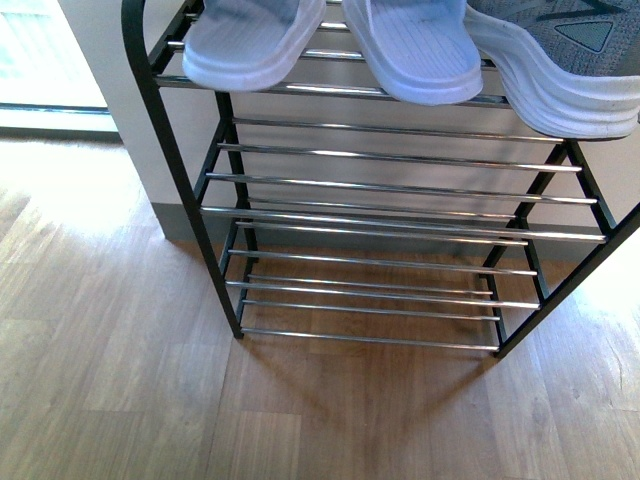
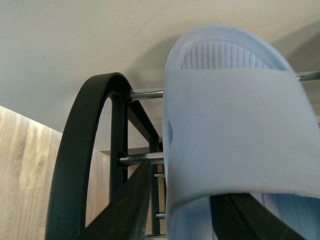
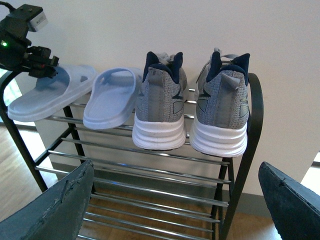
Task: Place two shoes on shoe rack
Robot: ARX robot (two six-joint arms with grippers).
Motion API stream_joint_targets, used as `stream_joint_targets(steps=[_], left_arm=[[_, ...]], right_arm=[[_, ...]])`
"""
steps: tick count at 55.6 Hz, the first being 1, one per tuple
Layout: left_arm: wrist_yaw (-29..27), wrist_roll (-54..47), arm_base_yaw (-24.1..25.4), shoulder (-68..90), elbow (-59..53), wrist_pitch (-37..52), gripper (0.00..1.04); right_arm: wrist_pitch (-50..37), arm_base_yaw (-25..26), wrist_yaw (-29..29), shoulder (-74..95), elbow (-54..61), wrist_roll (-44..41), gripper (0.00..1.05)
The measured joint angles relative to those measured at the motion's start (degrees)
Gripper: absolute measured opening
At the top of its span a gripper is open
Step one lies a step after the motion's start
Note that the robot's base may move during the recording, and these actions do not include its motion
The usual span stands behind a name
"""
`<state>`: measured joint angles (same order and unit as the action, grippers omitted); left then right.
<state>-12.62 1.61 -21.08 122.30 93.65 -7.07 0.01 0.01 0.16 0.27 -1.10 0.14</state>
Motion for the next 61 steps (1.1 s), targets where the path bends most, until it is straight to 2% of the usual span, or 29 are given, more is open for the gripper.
stream_joint_targets(steps=[8, 13, 18, 30, 38, 46, 53, 61], left_arm=[[0.5, 0.9, -0.3, -1.7, -2.4, 2.2, 0.60], [0.7, 1.5, -0.8, -5.2, -6.9, 5.0, 0.78], [-0.9, 0.4, -1.9, -12.0, -14.4, 11.5, 0.97], [-1.3, 1.0, -2.5, -27.5, -30.8, 20.2, 0.95], [-1.6, 2.4, -0.6, -40.1, -42.4, 24.3, 0.95], [-2.3, 5.9, 5.5, -59.1, -58.0, 25.5, 0.95], [-2.3, 7.9, 11.5, -73.5, -67.7, 20.9, 0.95], [0.8, 9.7, 19.5, -89.7, -77.0, 16.6, 0.95]], right_arm=[[0.0, 0.0, 0.0, 0.0, 0.0, 0.0, 0.96], [0.0, 0.0, 0.0, 0.0, 0.0, 0.0, 0.96], [0.0, 0.0, 0.0, 0.0, 0.0, 0.0, 0.96], [0.0, 0.0, 0.0, 0.0, 0.0, 0.0, 0.96], [0.0, 0.0, 0.0, 0.0, 0.0, 0.0, 0.96], [0.0, 0.0, 0.0, 0.0, 0.0, 0.0, 0.96], [0.0, 0.0, 0.0, 0.0, 0.0, 0.0, 0.96], [0.0, 0.0, 0.0, 0.0, 0.0, 0.0, 0.96]])
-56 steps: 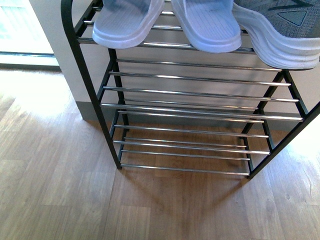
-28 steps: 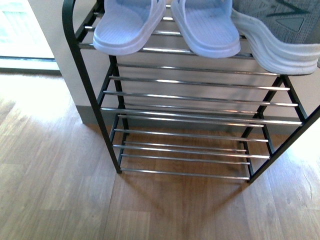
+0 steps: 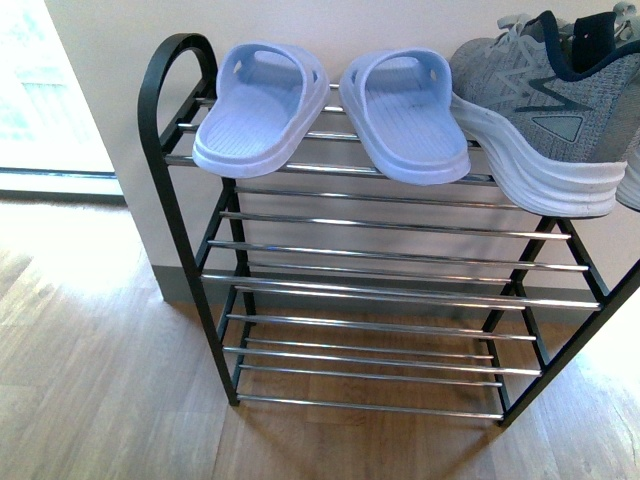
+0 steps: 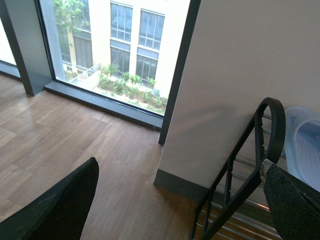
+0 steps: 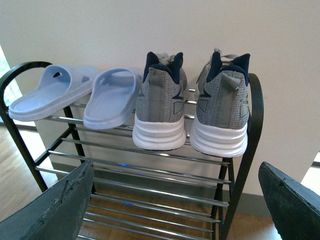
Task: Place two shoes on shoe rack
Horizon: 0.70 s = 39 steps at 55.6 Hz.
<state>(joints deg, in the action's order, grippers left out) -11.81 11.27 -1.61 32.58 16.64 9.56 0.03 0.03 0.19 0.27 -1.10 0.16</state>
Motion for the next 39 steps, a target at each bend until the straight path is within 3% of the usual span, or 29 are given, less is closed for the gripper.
stream_joint_targets(steps=[9, 11, 13, 18, 39], left_arm=[[2.3, 3.4, 4.1, -3.4, -2.9, -0.2, 0.95], [5.7, 1.9, 4.7, -3.6, -3.5, 1.3, 0.92], [9.6, -1.0, 5.1, -4.3, -4.9, 4.9, 0.85], [12.0, -7.0, 2.1, -6.6, -7.3, 7.0, 0.67], [11.8, -10.3, 1.7, -13.7, -12.3, 5.0, 0.01]], right_arm=[[0.0, 0.0, 0.0, 0.0, 0.0, 0.0, 0.96], [0.0, 0.0, 0.0, 0.0, 0.0, 0.0, 0.96], [0.0, 0.0, 0.0, 0.0, 0.0, 0.0, 0.96], [0.0, 0.0, 0.0, 0.0, 0.0, 0.0, 0.96], [0.0, 0.0, -0.2, 0.0, 0.0, 0.0, 0.96]])
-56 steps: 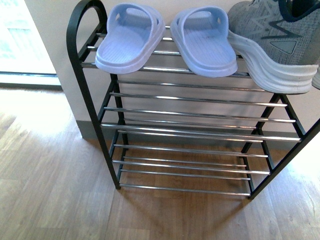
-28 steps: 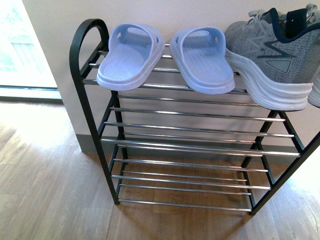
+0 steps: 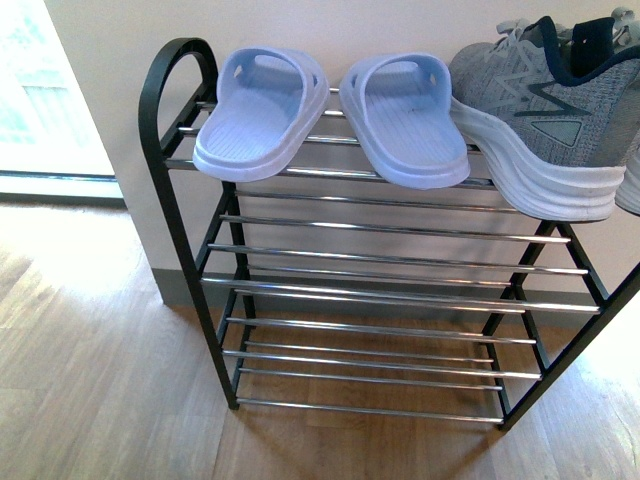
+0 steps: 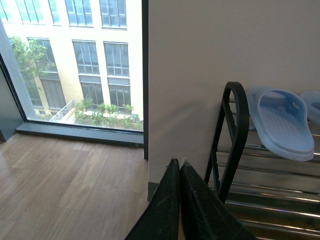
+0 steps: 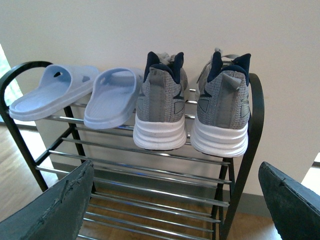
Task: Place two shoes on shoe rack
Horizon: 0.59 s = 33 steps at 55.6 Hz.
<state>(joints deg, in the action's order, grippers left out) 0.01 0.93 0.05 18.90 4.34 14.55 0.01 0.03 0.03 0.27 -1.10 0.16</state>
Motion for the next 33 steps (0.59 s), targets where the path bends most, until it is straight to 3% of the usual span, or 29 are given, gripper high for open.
stream_joint_targets(steps=[30, 33], left_arm=[[0.0, -0.3, 0.0, -8.6, -3.6, -4.1, 0.01], [0.0, -0.3, 0.0, -13.7, -3.6, -11.1, 0.01]], right_arm=[[0.0, 0.0, 0.0, 0.0, 0.0, 0.0, 0.96], [0.0, 0.0, 0.0, 0.0, 0.0, 0.0, 0.96]])
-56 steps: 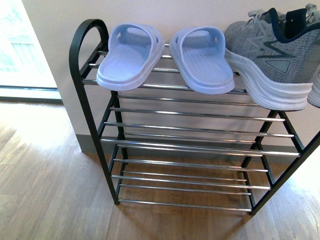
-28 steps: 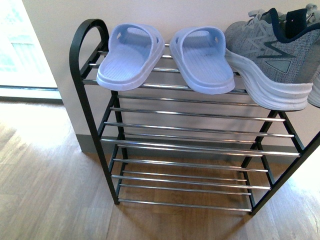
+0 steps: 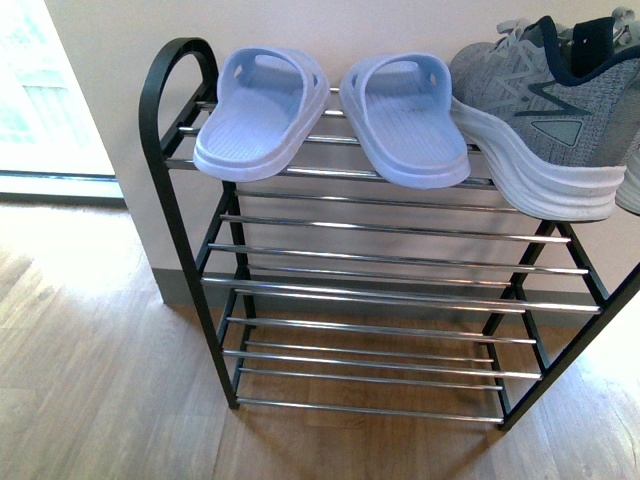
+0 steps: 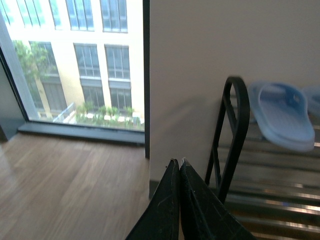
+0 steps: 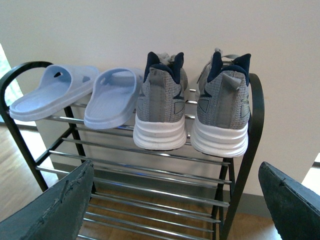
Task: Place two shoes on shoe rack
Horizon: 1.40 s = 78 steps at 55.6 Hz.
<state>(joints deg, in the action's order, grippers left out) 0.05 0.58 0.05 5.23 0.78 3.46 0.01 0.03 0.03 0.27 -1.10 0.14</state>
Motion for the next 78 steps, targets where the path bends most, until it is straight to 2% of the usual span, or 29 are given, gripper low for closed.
stream_joint_targets(steps=[3, 24, 45, 54, 56, 78], left_arm=[[0.0, 0.0, 0.0, -3.8, 0.0, -3.0, 0.01], [-0.1, 0.0, 0.0, -4.3, 0.0, -3.5, 0.01], [0.0, 0.0, 0.0, -4.3, 0.0, -3.5, 0.65], [-0.1, -0.1, 0.0, -4.3, 0.0, -3.5, 0.97], [-0.1, -0.1, 0.0, -4.3, 0.0, -3.5, 0.95], [-0.1, -0.1, 0.0, -4.3, 0.0, -3.5, 0.95]], right_arm=[[0.0, 0.0, 0.0, 0.0, 0.0, 0.0, 0.96], [0.0, 0.0, 0.0, 0.0, 0.0, 0.0, 0.96], [0.0, 0.0, 0.0, 0.0, 0.0, 0.0, 0.96], [0.0, 0.0, 0.0, 0.0, 0.0, 0.0, 0.96], [0.0, 0.0, 0.0, 0.0, 0.0, 0.0, 0.96], [0.0, 0.0, 0.0, 0.0, 0.0, 0.0, 0.96]])
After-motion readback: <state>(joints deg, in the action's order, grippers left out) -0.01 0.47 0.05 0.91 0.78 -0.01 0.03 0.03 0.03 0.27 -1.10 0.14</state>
